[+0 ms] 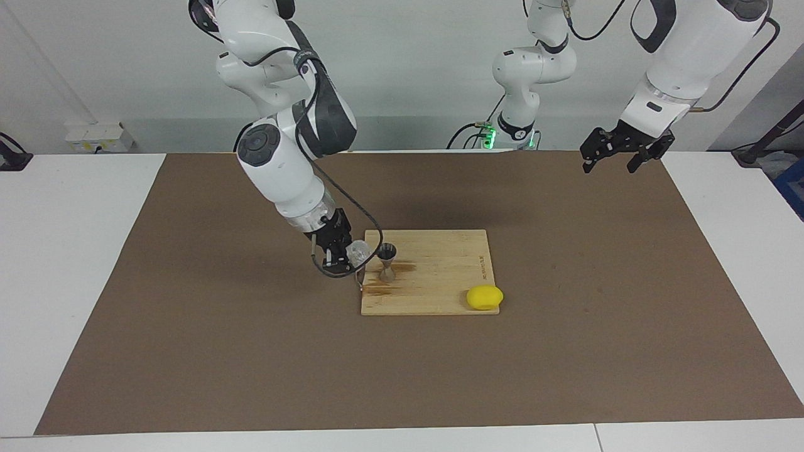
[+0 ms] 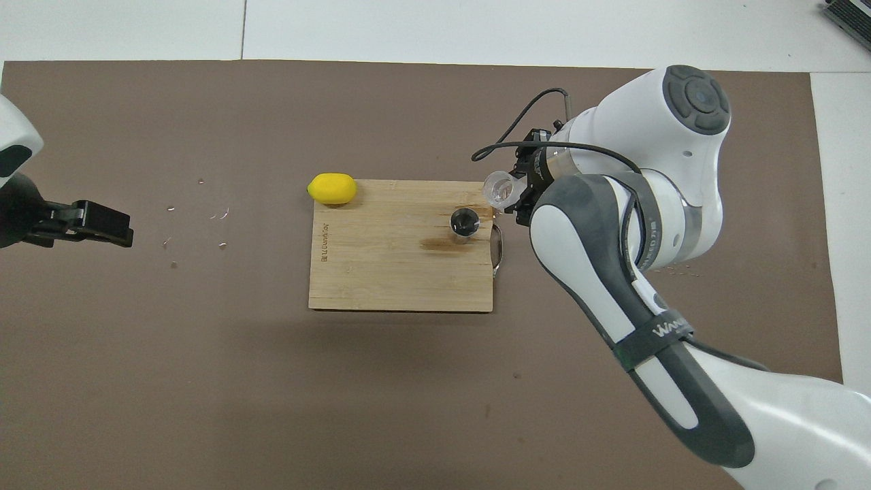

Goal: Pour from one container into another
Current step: 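Tilt the glass cup with the right gripper to pour into the metal cup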

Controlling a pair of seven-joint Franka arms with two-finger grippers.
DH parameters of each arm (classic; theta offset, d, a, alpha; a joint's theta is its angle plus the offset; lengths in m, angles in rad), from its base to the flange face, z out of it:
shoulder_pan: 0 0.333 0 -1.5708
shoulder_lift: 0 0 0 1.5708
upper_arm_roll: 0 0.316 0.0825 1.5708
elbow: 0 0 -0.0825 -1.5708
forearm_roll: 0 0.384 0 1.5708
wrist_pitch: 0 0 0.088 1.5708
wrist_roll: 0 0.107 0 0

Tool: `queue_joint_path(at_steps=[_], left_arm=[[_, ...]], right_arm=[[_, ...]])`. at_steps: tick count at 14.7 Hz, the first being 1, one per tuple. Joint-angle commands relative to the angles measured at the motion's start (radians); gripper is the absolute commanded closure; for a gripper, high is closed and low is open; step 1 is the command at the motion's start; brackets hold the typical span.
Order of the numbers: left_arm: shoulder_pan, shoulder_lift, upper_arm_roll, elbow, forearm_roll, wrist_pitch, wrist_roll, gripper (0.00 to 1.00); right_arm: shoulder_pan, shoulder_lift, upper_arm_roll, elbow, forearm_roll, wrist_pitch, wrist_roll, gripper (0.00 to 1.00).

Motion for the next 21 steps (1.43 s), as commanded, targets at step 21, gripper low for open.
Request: queue_joint_path(at_steps=[21], left_arm=[[0.01,-0.017,-0.006,-0.01,0.014,-0.014,0.015,0.0]], right_arm=[[0.121,0.014,0.0,0.026,-0.354,-0.02,0.04,1.0]])
